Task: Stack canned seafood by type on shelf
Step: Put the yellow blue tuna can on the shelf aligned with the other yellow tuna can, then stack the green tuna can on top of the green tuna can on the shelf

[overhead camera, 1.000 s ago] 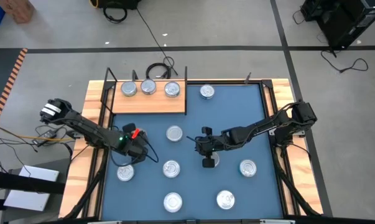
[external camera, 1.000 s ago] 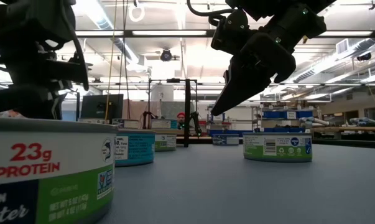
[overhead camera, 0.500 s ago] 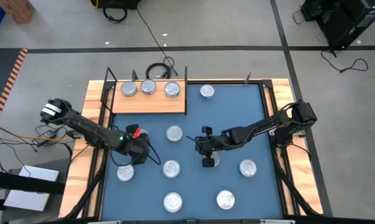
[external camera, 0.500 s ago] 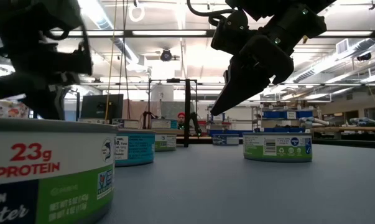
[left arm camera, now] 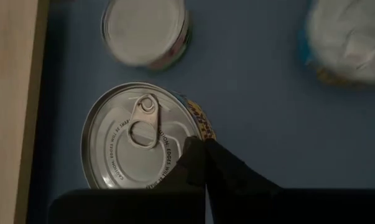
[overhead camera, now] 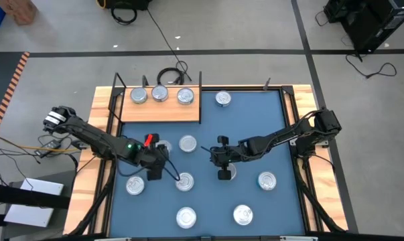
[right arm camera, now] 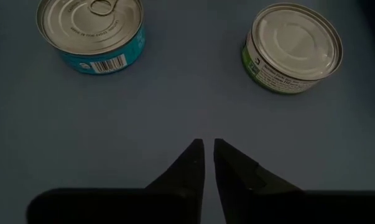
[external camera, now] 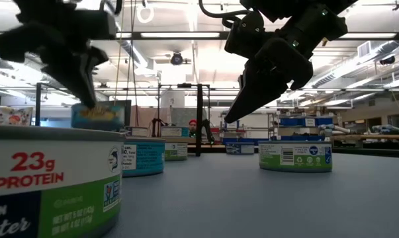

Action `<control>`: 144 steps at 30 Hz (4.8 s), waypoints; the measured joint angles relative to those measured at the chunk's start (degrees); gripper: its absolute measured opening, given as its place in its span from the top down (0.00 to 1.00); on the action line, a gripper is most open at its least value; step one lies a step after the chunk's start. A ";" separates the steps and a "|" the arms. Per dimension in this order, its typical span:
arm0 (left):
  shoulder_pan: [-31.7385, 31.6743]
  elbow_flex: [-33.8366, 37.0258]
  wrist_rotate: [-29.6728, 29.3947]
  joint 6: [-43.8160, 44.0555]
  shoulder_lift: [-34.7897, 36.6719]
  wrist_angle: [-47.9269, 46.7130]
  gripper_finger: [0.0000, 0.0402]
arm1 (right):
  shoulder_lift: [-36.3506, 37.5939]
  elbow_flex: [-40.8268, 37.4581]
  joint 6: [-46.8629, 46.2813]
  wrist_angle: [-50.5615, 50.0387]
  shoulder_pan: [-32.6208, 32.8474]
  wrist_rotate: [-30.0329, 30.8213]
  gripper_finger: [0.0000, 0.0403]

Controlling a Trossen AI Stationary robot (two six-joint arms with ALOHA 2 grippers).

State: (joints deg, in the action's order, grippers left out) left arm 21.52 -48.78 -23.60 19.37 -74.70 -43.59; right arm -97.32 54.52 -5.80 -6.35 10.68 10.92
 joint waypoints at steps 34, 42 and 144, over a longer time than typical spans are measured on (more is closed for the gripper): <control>-13.88 -0.37 0.23 -19.83 0.07 17.85 1.00 | 0.00 0.02 10.55 9.27 3.53 7.65 0.62; -23.34 -0.37 0.42 -27.79 0.07 18.56 1.00 | 0.00 0.02 10.56 9.09 2.92 7.65 0.62; -19.58 29.58 8.41 -28.41 12.30 73.12 0.99 | 0.00 0.02 -5.92 -5.04 5.04 0.78 0.94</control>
State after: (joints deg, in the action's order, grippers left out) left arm 1.94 -19.19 -15.19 -9.04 -62.40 29.53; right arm -97.32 54.54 -11.72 -11.39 15.72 11.70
